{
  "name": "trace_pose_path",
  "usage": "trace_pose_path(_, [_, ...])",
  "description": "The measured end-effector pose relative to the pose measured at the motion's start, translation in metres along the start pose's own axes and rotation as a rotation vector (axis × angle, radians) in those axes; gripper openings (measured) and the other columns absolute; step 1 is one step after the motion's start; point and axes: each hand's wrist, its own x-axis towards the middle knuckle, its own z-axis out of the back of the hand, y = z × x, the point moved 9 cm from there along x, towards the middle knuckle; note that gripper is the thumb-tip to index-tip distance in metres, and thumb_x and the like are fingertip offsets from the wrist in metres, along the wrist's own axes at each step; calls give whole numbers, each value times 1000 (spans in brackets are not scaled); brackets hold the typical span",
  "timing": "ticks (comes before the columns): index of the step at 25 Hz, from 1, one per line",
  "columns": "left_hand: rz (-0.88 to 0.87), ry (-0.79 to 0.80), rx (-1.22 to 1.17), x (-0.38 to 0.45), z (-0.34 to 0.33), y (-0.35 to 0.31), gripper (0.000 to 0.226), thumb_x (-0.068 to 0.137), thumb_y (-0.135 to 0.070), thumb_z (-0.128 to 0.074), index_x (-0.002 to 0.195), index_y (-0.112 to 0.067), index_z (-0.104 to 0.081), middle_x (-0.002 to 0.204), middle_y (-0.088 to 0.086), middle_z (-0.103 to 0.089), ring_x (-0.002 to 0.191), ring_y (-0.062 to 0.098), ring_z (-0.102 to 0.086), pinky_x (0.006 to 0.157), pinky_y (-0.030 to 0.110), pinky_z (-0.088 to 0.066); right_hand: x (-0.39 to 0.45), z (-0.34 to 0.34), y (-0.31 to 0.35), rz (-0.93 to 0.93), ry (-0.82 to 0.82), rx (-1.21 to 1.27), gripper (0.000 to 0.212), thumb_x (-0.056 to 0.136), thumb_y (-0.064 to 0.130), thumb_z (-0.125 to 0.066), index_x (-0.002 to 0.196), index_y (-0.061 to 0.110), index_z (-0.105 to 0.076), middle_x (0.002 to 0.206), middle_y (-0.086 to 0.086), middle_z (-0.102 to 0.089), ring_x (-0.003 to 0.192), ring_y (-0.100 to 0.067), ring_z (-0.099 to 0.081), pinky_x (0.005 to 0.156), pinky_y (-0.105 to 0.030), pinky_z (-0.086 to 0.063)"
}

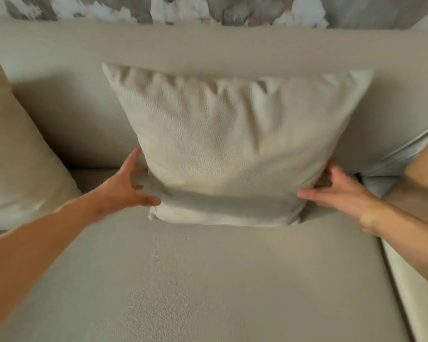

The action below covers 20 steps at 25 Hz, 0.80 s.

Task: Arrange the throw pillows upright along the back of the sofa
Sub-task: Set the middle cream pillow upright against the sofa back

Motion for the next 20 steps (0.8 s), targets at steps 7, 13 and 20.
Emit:
trace_pose_path(7, [9, -107, -99, -16, -12, -81, 111, 62, -12, -90, 140, -46, -20, 128, -3, -50, 118, 27, -54, 79, 47, -58, -20, 1, 54, 17, 28, 301, 130, 31, 43, -91, 143, 37, -24, 135, 14, -51, 123, -18, -48, 89, -50, -45])
trace_pose_path(13, [-68, -137, 38, -15, -42, -112, 114, 65, -24, -89, 144, -48, -10, 128, -7, -48, 112, 24, -53, 89, 49, -55, -25, 58, 28, -26, -104, 306, 114, 44, 31, -94, 139, 38, -30, 137, 10, -50, 125, -21, -50, 90, -53, -51])
trace_pose_path(20, [-62, -128, 94, -4, -68, -119, 116, 65, -28, -88, 145, -45, -6, 129, -6, -45, 115, 25, -49, 98, 50, -48, -14, 77, 1, -50, -123, 327, 108, 60, 15, -89, 137, 48, -20, 142, 12, -41, 127, -21, -46, 89, -53, -50])
